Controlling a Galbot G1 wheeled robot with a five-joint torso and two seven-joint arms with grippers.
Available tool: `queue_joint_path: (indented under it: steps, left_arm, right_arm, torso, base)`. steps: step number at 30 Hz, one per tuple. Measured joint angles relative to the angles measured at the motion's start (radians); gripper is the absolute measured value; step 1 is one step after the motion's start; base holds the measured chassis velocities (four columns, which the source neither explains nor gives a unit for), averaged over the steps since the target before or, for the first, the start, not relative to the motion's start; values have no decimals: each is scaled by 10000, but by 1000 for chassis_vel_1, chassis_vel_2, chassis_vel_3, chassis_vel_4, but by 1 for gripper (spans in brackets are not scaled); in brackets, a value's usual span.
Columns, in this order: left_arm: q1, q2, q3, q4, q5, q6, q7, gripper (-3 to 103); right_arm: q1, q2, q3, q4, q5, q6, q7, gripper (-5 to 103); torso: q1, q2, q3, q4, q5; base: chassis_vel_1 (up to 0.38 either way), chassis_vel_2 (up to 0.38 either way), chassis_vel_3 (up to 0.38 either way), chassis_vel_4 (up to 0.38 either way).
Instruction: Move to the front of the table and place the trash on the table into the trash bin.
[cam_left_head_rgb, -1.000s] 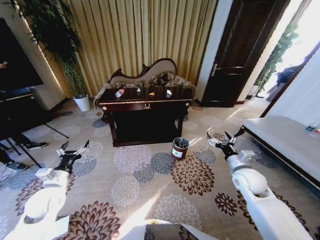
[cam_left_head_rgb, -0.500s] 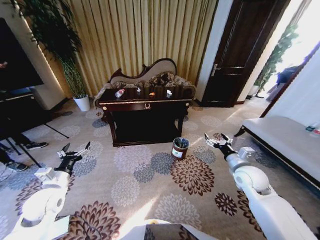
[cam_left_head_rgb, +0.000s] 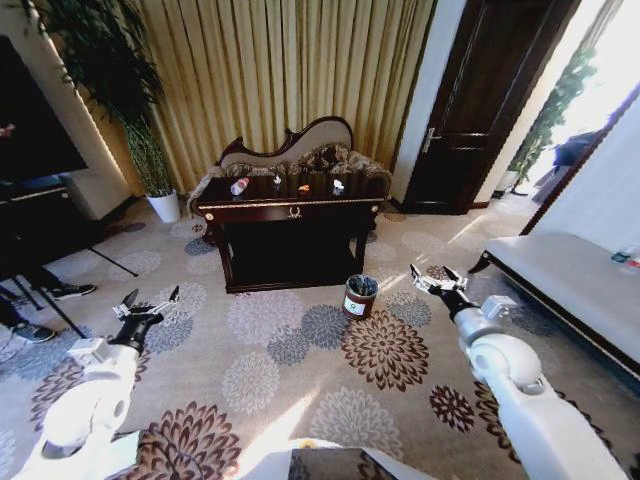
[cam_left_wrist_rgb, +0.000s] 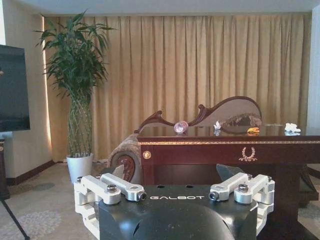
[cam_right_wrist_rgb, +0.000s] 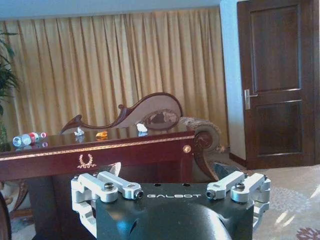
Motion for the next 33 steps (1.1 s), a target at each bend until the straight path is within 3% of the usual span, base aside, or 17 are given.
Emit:
queue_joint_path:
  steps: [20, 33]
  left_arm:
    - [-51, 7, 61, 141, 139, -37, 38, 100]
    - [-20, -50, 59, 216, 185, -82, 162, 100]
  right_arm:
    - [-40, 522, -157, -320, -537, 264, 1, 100]
    - [-11, 522, -387, -338, -653, 270, 0, 100]
  torso:
    - [-2, 1, -1, 0, 0]
    - [13, -6, 6, 2, 4]
  base:
    - [-12, 16, 10, -14]
    - [-185, 241, 189, -232]
